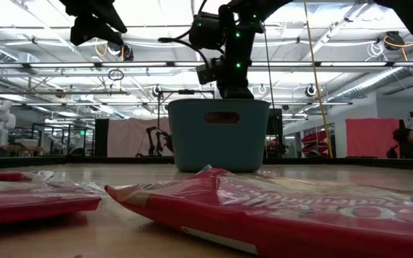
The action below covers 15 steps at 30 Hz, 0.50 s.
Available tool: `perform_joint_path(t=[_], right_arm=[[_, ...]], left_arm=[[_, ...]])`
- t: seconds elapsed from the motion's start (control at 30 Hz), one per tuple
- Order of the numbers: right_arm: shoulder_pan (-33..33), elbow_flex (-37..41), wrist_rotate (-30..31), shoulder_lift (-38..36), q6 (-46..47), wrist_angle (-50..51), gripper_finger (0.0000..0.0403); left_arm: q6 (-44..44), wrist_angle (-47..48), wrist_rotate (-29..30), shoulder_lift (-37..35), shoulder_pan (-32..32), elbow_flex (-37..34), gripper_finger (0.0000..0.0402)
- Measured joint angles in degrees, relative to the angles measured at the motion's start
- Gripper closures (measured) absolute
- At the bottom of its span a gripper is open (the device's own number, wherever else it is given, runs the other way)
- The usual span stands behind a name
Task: Sort popcorn bags into baskets
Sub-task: Put the red popcorn bag into the blue bin
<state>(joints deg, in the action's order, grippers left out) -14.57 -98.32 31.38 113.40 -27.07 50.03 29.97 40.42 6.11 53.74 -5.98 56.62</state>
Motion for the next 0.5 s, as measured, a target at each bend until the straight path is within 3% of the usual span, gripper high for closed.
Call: perform_joint_path(t=[0.27,0.4,0.5], right_arm=[[-0.5,0.0,-9.5,0.0,2.5,-1.7,0.0277],[-0.4,0.0,-11.6,0.0,5.7,-1.2,0.0270],[-0.9,0.0,-19.3,0.0,9.7,-0.9,0.0280]], left_arm=[[0.5,0.0,0.0,0.0,0.0,0.0,0.0254],[2.0,0.0,0.0,0.0,0.0,0.0,0.0254],[2.3,0.0,0.0,0.0,0.0,0.0,0.0254]])
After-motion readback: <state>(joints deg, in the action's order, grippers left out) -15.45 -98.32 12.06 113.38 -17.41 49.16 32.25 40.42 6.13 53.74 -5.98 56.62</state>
